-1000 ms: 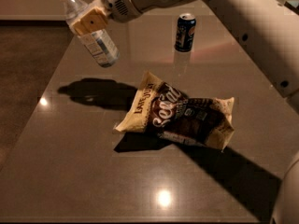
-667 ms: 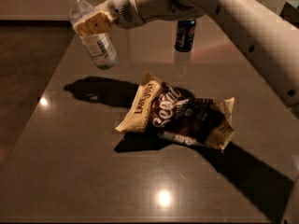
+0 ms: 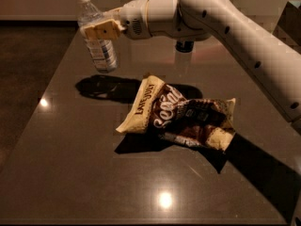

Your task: Place blue plastic bottle upright

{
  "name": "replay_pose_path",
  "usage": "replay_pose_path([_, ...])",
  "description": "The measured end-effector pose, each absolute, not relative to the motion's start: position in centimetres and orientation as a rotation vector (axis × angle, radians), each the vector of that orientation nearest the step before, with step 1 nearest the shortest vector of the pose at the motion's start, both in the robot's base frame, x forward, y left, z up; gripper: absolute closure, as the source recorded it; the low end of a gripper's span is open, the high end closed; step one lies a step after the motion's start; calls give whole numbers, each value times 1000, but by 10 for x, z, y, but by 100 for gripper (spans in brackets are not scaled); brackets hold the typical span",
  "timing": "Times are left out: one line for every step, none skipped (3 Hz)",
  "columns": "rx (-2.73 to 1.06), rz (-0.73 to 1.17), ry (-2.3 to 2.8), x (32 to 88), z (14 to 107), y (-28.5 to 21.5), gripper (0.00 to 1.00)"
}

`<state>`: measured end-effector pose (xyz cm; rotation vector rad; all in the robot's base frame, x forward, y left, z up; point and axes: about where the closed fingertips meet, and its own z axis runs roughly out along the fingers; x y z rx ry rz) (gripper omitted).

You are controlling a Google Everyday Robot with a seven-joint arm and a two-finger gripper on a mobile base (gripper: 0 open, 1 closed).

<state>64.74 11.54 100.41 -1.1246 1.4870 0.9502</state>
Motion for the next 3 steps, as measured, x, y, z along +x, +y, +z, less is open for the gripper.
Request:
replay_pose_path([-1095, 974, 1478, 652, 997, 110, 100])
replay_pose_path([-1074, 989, 1465, 657, 987, 104, 100])
replay_pose_path([-1054, 1003, 1443, 662, 978, 97, 100])
